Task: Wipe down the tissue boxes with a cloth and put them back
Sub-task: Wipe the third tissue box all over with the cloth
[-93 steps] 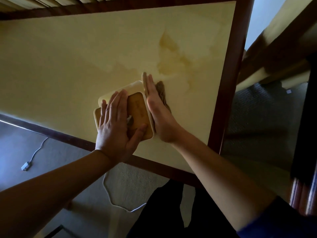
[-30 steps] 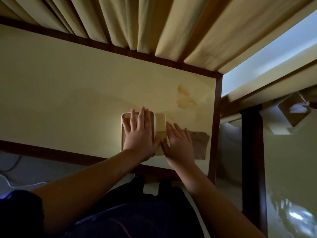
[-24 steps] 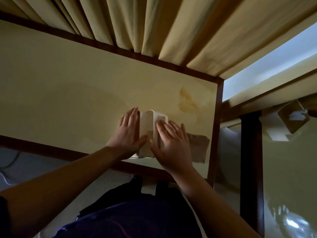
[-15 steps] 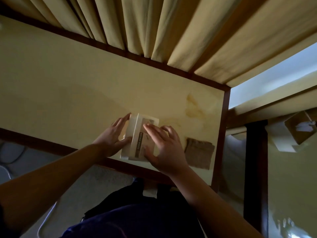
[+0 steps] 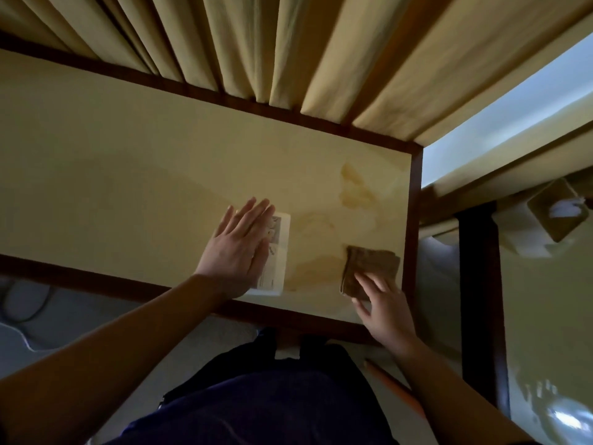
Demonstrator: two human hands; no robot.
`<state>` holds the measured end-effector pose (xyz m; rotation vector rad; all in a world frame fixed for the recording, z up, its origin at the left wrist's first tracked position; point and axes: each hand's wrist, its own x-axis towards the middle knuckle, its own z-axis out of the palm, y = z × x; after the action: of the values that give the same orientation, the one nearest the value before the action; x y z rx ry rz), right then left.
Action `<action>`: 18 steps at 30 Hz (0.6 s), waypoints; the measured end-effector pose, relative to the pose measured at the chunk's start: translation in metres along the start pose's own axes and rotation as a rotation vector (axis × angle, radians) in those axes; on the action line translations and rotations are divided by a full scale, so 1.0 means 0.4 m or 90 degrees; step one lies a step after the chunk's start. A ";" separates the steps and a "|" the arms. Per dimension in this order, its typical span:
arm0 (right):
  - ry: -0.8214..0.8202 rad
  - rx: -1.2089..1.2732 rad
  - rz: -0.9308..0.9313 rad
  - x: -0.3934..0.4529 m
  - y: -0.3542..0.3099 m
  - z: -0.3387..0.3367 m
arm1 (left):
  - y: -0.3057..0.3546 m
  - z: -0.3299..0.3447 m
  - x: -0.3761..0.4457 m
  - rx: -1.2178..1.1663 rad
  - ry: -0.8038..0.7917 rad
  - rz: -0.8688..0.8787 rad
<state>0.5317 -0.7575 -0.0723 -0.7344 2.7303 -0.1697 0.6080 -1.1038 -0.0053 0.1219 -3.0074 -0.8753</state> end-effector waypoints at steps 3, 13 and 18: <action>0.040 -0.008 -0.009 0.019 0.003 0.014 | -0.009 0.012 0.000 0.008 0.006 0.018; 0.177 0.564 0.071 0.104 -0.269 -0.124 | -0.006 0.017 -0.005 -0.115 0.045 -0.007; 0.274 0.517 -0.135 0.177 -0.371 -0.163 | -0.009 0.018 0.001 -0.121 0.066 -0.014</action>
<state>0.5221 -0.9189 -0.0008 -0.7777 2.5563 -1.5188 0.6075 -1.1029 -0.0133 0.1915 -2.8144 -1.1146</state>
